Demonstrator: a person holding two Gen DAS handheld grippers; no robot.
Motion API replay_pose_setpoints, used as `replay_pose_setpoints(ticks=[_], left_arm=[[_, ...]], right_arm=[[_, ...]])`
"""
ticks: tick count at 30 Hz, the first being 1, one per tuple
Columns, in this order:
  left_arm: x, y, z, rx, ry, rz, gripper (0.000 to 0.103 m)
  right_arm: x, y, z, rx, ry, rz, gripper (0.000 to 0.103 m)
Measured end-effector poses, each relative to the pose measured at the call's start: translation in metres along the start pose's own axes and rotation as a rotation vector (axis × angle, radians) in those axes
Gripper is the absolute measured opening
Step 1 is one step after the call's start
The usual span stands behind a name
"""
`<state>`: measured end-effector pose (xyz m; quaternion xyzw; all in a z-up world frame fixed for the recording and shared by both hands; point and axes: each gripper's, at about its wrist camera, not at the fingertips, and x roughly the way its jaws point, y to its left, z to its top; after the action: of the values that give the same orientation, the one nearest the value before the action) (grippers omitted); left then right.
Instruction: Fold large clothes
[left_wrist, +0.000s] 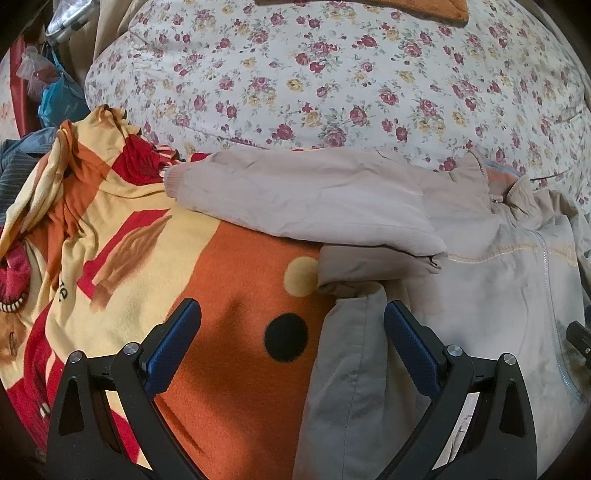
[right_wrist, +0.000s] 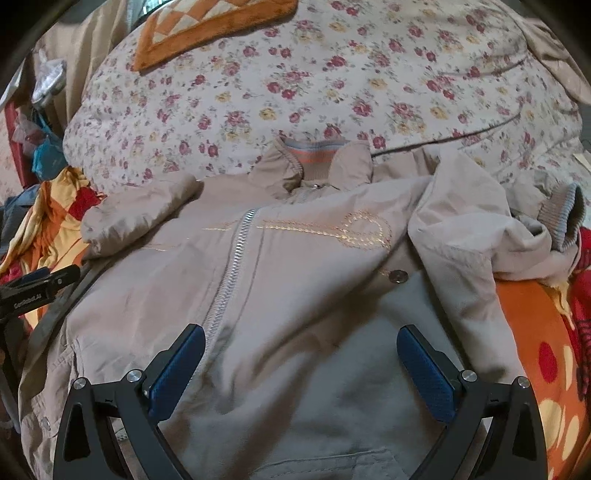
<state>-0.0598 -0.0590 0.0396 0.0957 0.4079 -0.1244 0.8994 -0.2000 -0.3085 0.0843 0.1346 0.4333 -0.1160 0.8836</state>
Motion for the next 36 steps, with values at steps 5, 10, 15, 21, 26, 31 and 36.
replay_pose_setpoints(ticks=[5,10,15,21,26,31,36], left_arm=[[0.001,0.000,0.000,0.000,0.001,0.001,0.100],[0.001,0.001,0.000,0.001,0.000,0.000,0.100],[0.001,0.011,0.002,-0.037,0.005,-0.030,0.100],[0.009,0.063,0.021,-0.245,0.062,-0.099,0.100],[0.034,0.109,0.045,-0.472,0.082,-0.106,0.100],[0.079,0.126,0.062,-0.569,0.117,-0.060,0.100],[0.108,0.135,0.078,-0.616,0.097,0.000,0.099]], right_arm=[[0.004,-0.003,-0.001,0.016,0.020,-0.016,0.103],[0.004,-0.003,-0.002,0.011,0.019,-0.024,0.103],[0.000,-0.001,-0.001,0.005,0.008,-0.029,0.103],[-0.008,0.006,0.001,-0.014,0.004,-0.002,0.103],[-0.019,0.010,0.004,-0.028,-0.019,0.031,0.103],[-0.023,0.014,0.006,-0.055,-0.025,0.042,0.103],[-0.016,0.014,0.007,-0.065,0.002,0.056,0.103]])
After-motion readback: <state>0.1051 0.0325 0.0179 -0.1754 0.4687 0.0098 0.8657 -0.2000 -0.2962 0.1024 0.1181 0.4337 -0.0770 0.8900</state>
